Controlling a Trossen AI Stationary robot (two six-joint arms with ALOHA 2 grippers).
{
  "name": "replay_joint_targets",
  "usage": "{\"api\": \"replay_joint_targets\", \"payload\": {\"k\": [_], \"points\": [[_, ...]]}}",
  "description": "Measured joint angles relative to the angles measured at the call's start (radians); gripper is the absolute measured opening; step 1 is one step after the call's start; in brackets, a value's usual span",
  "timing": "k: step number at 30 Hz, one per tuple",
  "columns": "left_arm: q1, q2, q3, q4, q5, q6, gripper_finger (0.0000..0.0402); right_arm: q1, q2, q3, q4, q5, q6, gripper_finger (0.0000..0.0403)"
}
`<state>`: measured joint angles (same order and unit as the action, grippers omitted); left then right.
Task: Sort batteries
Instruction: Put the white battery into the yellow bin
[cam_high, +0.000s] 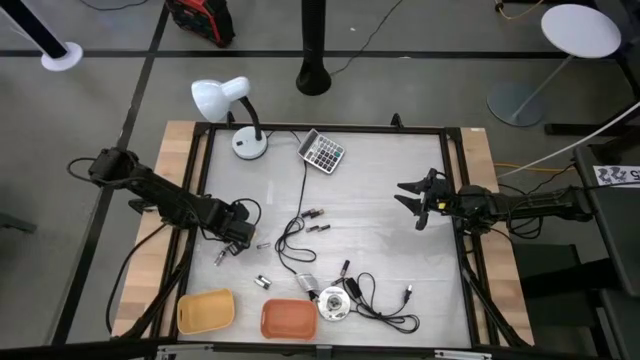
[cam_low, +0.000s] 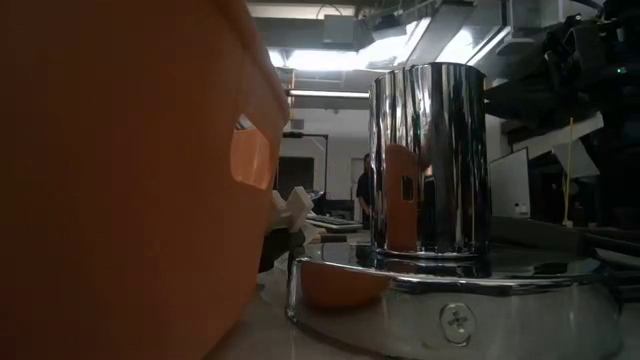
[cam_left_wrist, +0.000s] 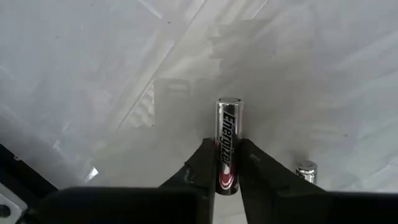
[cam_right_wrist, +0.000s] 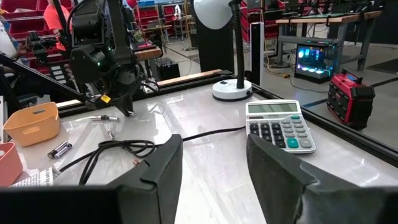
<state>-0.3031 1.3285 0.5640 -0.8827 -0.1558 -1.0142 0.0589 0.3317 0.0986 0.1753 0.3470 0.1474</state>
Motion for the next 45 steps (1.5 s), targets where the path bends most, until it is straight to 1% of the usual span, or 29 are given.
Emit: {"api": "replay_joint_targets", "payload": {"k": [5,9,15,19,24,26,28,32,35,38,45], "points": [[0.000,-0.003,-0.001,0.002,0.000,0.000,0.0034,0.000,0.000,0.000,0.000,0.000,0.000,0.0172],[0.000,-0.020,0.002,0.005,0.000,0.003,0.0045,0.000,0.000,0.000,0.000,0.000,0.000,0.0172],[0.001,-0.080,0.023,0.022,-0.004,0.008,0.0039,0.000,0.000,0.000,0.001,0.000,0.000,0.0172],[0.001,-0.122,0.038,0.020,-0.002,0.009,0.0045,0.000,0.000,0.000,0.001,0.000,0.000,0.0172],[0.000,-0.187,0.060,0.018,0.082,0.021,0.0046,0.000,0.000,0.000,0.001,0.000,0.000,0.0172],[0.000,-0.216,0.066,0.017,0.136,0.004,0.0042,0.000,0.000,0.000,0.001,0.000,0.000,0.0172],[0.000,-0.246,0.070,0.038,0.211,-0.022,0.0042,0.000,0.000,0.000,0.001,0.000,0.000,0.0172],[-0.024,-0.301,0.071,0.117,0.371,-0.142,0.0047,0.000,0.000,0.000,0.001,0.000,0.000,0.0172],[-0.069,-0.328,0.071,0.188,0.442,-0.268,0.0047,0.000,0.000,0.000,0.001,0.000,0.000,0.0172],[-0.132,-0.337,0.071,0.255,0.475,-0.412,0.0042,0.000,0.000,0.000,0.001,0.000,0.000,0.0172],[-0.331,-0.321,0.071,0.399,0.482,-0.802,0.0049,0.000,0.000,0.000,0.001,-0.010,0.000,0.0172]]}}
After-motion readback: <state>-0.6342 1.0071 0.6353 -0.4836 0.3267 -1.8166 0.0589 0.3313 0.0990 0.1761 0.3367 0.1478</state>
